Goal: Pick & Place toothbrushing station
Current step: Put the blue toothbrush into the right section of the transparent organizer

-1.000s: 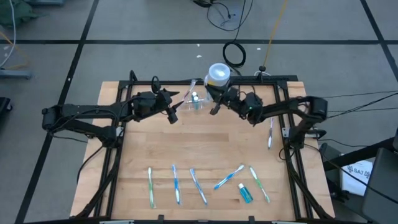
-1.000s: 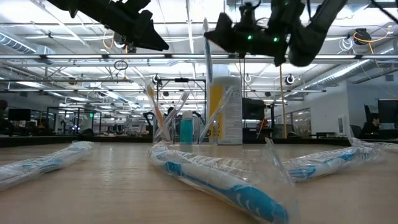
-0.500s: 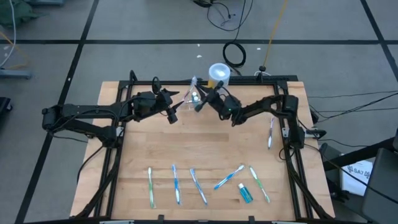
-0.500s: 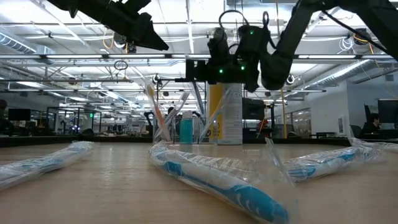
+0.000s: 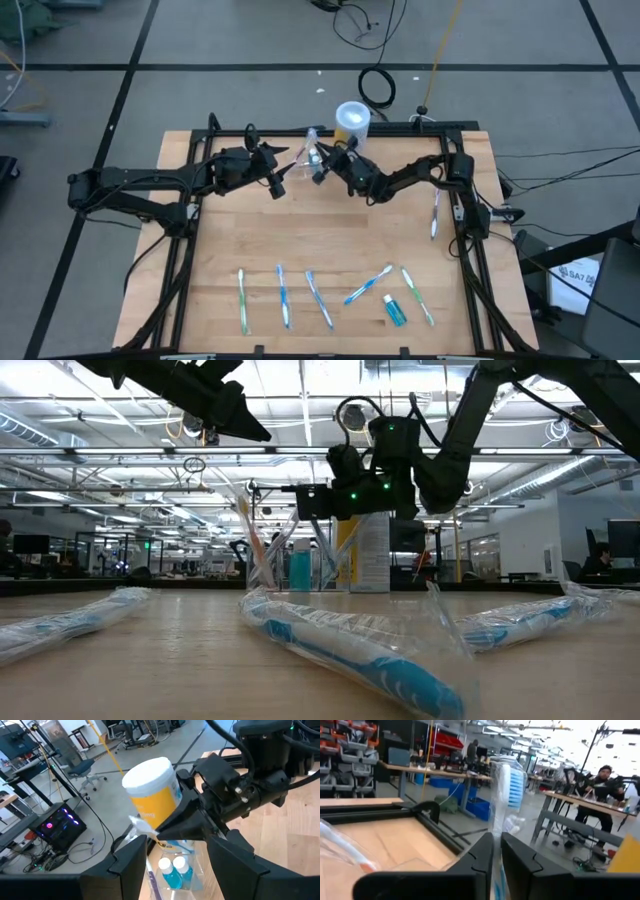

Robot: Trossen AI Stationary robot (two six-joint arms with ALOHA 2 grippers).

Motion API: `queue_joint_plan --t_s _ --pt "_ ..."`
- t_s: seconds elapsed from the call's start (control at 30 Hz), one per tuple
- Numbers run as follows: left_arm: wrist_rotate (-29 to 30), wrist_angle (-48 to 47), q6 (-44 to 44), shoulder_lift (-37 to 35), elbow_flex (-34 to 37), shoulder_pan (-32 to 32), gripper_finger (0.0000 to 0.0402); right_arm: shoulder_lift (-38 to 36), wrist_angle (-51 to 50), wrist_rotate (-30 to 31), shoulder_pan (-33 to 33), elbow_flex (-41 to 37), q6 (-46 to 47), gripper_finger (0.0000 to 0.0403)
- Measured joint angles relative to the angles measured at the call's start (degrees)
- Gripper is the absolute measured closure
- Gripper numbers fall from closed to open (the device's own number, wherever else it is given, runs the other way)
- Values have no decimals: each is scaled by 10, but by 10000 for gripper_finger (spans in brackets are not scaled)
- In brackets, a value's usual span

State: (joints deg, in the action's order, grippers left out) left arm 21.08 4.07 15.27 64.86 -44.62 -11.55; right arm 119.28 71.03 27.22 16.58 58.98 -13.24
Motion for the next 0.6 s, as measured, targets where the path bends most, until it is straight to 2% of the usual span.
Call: queue_joint_plan --t_s 0.13,0.27,0.5,0.6 --pt "0 0 -4 0 0 0 188 0 -11 0 -1 0 18 360" --pt "0 0 -3 0 0 0 188 0 -12 6 -3 0 -3 359" --pt "0 0 -3 0 0 0 188 0 -11 114 -6 0 -8 328" --pt "0 0 -3 0 0 0 188 0 -10 120 -10 -1 -20 305"
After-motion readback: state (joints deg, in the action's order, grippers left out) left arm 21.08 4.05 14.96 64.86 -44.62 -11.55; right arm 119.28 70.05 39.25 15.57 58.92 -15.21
